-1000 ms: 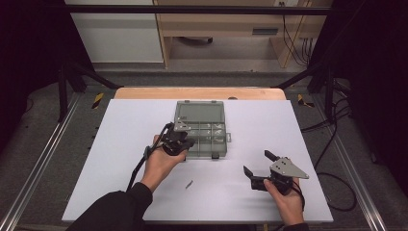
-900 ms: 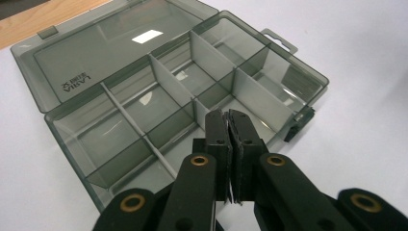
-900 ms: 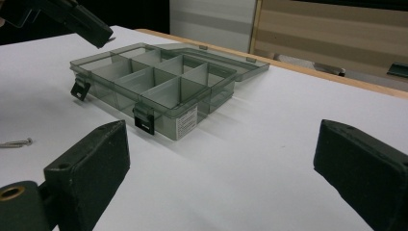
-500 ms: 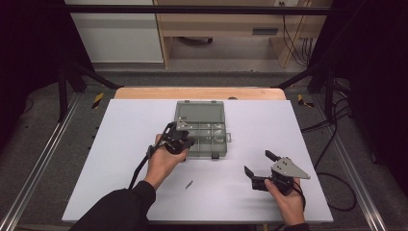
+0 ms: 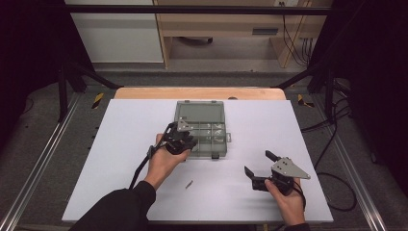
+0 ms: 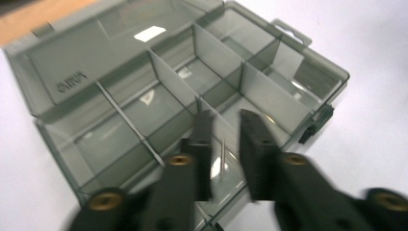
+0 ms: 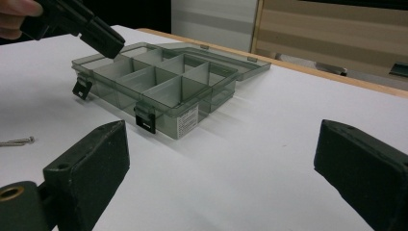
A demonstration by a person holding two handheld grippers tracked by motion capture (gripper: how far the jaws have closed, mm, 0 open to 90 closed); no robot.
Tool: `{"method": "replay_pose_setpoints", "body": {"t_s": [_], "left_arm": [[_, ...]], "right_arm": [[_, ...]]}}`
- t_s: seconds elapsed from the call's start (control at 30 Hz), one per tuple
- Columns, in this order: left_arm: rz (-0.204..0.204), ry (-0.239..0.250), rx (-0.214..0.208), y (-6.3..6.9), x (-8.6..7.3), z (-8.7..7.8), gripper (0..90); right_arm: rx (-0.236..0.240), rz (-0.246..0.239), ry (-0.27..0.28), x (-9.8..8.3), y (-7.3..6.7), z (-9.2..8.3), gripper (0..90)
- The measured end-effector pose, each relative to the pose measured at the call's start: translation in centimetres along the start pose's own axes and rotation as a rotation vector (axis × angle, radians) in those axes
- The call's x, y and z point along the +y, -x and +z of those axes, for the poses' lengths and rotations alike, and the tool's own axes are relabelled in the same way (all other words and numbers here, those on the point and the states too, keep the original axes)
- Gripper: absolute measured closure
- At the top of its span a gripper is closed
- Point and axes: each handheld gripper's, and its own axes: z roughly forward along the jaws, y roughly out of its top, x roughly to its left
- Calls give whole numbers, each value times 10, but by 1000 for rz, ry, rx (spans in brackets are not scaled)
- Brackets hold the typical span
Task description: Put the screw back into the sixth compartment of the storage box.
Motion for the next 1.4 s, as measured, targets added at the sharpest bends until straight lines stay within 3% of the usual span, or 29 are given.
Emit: {"method": "replay_pose_setpoints", "body": {"t_s": [0.23,0.4,0.5,0.67,0.77,1.03,1.4], "left_arm": [[13,13,0,-1,-1,-20,388],[82,-71,-68,12,-9,-33,208],[117,-126,-97,21,-14,-35,162],[135,-198,-129,30,-22,-32,168],[175,-271,-164,36,-29,-27,201],[196,-346,-188,47,-34,-19,281],[177,-412,-219,47,-37,-10,572]], "right_arm": [[-3,5,-1,0,1,-2,51],[-7,5,1,0,1,-3,50],[-7,4,0,0,1,-2,50],[-9,4,-3,0,1,-2,50],[-7,5,-4,0,1,-2,50],[-5,4,-5,0,1,-2,49],[-3,0,-8,0,1,-2,49]]}}
